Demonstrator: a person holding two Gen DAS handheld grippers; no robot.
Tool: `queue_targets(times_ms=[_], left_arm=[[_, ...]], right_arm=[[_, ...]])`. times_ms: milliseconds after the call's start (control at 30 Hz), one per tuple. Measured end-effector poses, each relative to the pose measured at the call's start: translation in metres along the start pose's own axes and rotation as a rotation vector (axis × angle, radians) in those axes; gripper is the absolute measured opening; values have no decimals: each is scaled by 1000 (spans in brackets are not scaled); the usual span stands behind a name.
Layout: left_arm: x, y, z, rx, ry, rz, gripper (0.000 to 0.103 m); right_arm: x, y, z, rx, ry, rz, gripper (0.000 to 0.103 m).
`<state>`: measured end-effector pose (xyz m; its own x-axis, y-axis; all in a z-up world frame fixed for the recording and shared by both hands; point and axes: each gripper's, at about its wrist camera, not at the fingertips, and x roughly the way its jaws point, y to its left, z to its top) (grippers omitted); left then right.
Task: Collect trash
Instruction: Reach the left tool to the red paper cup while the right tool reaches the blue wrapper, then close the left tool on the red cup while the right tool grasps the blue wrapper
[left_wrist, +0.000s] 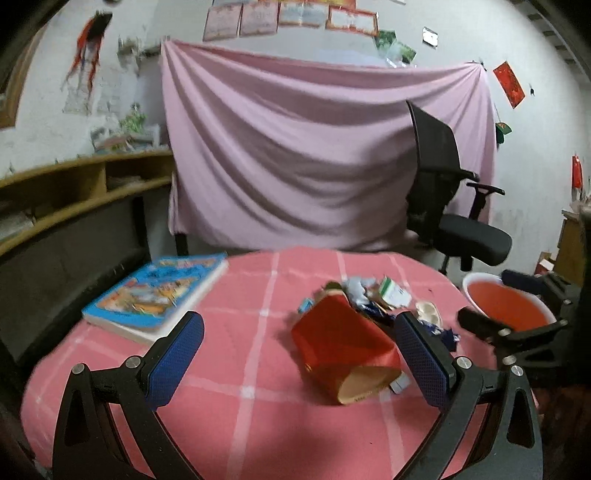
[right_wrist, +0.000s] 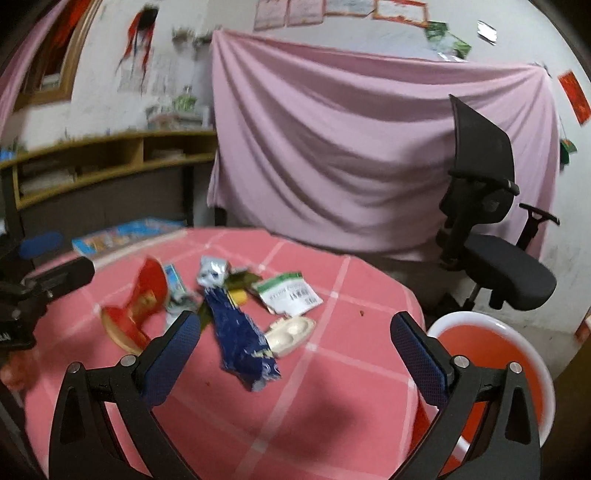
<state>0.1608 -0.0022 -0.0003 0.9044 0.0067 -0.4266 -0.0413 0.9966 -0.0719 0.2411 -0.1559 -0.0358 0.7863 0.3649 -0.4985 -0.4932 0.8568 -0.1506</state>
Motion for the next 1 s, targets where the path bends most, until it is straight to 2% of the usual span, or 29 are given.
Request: queue_targets(times_ms=[67, 100, 167, 200, 233, 267, 400, 467, 500, 567, 633, 700, 900, 933, 967, 1000], left_arm=[[3, 1, -3, -15, 30, -31, 97], [5, -1, -6, -15, 50, -47, 95], [9, -4, -12, 6, 90, -61, 82], [11, -7, -16, 26, 113, -64, 79], [13, -9, -19, 44, 129, -69, 71], [15, -11, -20, 58, 137, -71, 60], [20, -12, -22, 66, 154, -83, 48], [21, -11, -22, 62, 163, -94, 39], [23, -10, -22, 64, 170, -100, 35], [26, -10, -22, 69, 186, -112, 22], [27, -10, -21, 73, 202, -132, 19], [27, -12, -21, 86, 199, -142, 12], [29, -16, -22, 110, 204, -141, 4], [30, -17, -22, 110, 205, -139, 3], [30, -17, -23, 108, 204, -138, 3], [30, -16, -23, 105, 204, -137, 3]], right_arm=[[6, 1, 0, -6, 38, 21, 81], [7, 0, -1, -6, 46, 30, 78], [10, 0, -1, -7, 67, 50, 77], [12, 0, -1, -6, 77, 60, 77], [14, 0, -1, -6, 83, 65, 77], [16, 0, -1, -7, 93, 71, 72], [25, 3, -1, -21, 138, 95, 61], [30, 5, -1, -29, 164, 109, 52], [33, 6, -1, -31, 177, 116, 51], [41, 8, -2, -38, 215, 142, 41], [46, 11, -4, -46, 246, 158, 40], [52, 13, -5, -55, 277, 170, 40], [50, 15, -6, -61, 269, 164, 40], [48, 16, -6, -67, 263, 162, 35], [47, 17, -6, -74, 258, 160, 25], [46, 19, -6, -81, 254, 157, 22]])
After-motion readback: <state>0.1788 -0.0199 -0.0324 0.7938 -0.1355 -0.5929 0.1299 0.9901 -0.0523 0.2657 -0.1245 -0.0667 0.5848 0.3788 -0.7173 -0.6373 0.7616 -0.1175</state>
